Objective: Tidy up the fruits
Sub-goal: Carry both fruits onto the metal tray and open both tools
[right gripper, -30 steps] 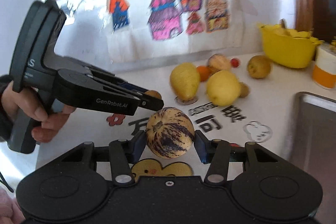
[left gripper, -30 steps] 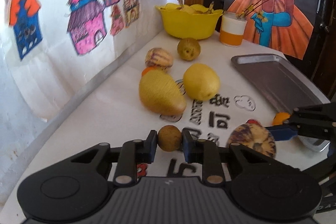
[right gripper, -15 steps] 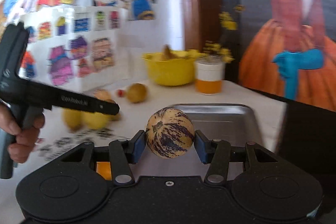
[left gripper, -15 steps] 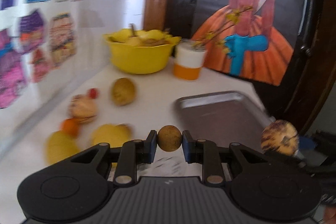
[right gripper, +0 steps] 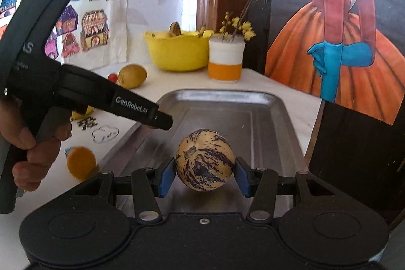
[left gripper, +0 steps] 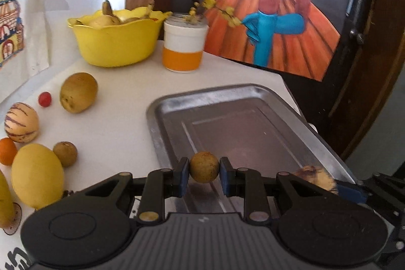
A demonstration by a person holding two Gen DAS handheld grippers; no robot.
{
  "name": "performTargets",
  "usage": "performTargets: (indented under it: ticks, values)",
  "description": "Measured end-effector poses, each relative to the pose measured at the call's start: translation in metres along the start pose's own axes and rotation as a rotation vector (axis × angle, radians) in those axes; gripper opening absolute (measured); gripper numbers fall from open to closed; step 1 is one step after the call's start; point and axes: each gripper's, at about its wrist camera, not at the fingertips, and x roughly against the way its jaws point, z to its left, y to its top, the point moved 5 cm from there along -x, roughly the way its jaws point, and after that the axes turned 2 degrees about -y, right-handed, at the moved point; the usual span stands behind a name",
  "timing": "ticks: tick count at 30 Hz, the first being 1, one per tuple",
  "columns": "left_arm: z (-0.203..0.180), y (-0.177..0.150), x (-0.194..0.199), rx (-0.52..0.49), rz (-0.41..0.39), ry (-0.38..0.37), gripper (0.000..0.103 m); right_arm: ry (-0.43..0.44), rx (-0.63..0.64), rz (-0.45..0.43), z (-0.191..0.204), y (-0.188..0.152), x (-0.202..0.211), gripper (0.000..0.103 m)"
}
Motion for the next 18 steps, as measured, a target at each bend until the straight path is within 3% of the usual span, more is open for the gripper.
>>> performTargets:
  ticks: [6,10,13,18]
  values:
    - [-0.004,-0.004,0.000,-0.016,0.012,-0.006,0.028,0.010,-0.031,-0.013,0.001,-0.002,0.000,0.053]
    - [-0.004,-0.007,-0.002,-0.003,0.040,-0.014,0.028,0.011,-0.033,-0.030,0.002,0.000,0.003,0.065]
    - [-0.003,-0.006,0.001,0.027,0.042,-0.031,0.038,0.020,-0.040,-0.048,0.004,-0.001,0.008,0.075]
    - [-0.006,-0.001,0.021,0.029,-0.025,-0.031,0.082,-0.004,-0.053,-0.093,0.009,0.001,0.025,0.092]
